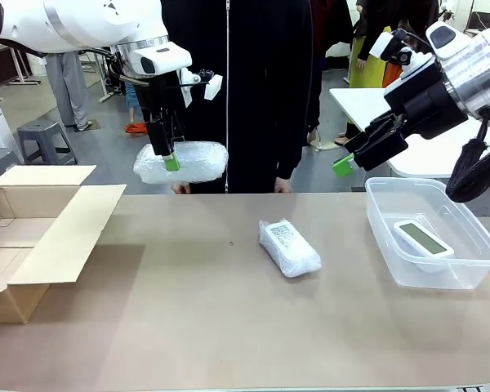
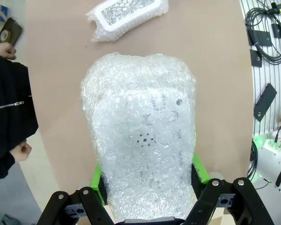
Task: Separate and place wrapped and unwrapped clocks.
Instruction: If the picked Digital clock is wrapped, place it in the Package Box ; if not, place it in the Organizing box.
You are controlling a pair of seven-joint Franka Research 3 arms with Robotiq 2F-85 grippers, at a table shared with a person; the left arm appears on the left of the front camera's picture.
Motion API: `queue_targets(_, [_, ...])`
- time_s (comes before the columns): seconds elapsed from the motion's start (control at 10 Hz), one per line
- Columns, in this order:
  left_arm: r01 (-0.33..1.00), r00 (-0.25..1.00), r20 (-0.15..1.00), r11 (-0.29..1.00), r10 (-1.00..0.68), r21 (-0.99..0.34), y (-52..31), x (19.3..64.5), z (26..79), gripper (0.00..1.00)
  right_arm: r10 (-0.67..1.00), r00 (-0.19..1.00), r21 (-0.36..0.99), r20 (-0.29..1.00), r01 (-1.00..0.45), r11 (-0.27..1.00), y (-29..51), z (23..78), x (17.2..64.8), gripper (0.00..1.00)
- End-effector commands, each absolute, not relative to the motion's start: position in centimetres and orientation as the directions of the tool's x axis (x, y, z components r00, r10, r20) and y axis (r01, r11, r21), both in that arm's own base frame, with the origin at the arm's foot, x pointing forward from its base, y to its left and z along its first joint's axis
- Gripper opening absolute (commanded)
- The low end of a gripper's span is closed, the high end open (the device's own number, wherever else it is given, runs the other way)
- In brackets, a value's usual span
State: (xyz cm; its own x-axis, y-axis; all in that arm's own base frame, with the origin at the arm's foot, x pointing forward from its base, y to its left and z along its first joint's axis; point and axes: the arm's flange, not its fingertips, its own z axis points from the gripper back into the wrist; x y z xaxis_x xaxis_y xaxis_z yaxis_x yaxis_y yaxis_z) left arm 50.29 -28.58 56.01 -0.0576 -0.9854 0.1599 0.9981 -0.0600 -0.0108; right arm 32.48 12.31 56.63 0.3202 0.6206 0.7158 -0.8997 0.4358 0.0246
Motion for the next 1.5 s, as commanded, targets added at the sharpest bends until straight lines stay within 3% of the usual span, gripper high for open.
queue_targets(0.0, [0.999, -0.043, 0.145, -0.042, -0.989, 0.008, -28.6, 50.2, 56.5, 0.62, 0.612, 0.318, 0.035, 0.724, -0.903, 0.427, 12.3, 56.6, 32.6, 1.00])
queue_targets(1.0, [0.999, -0.043, 0.145, -0.042, -0.989, 0.008, -28.6, 50.2, 56.5, 0.62, 0.612, 0.318, 0.035, 0.724, -0.903, 0.427, 12.3, 56.6, 32.6, 1.00])
queue_targets(1.1, [0.998, -0.056, 0.160, -0.059, -0.986, -0.010, -28.6, 50.3, 56.0, 0.81, 0.612, 0.318, 0.035, 0.724, -0.903, 0.427, 12.3, 56.6, 32.6, 1.00])
queue_targets(1.2, [0.988, 0.140, 0.122, 0.146, -0.983, 0.041, -25.6, 51.2, 58.3, 0.81, 0.612, 0.318, 0.035, 0.724, -0.903, 0.427, 12.3, 56.6, 32.6, 1.00])
queue_targets(1.4, [0.877, 0.477, 0.143, 0.479, -0.867, -0.026, -18.6, 52.3, 60.3, 0.81, 0.612, 0.318, 0.035, 0.724, -0.903, 0.427, 12.3, 56.6, 32.6, 1.00])
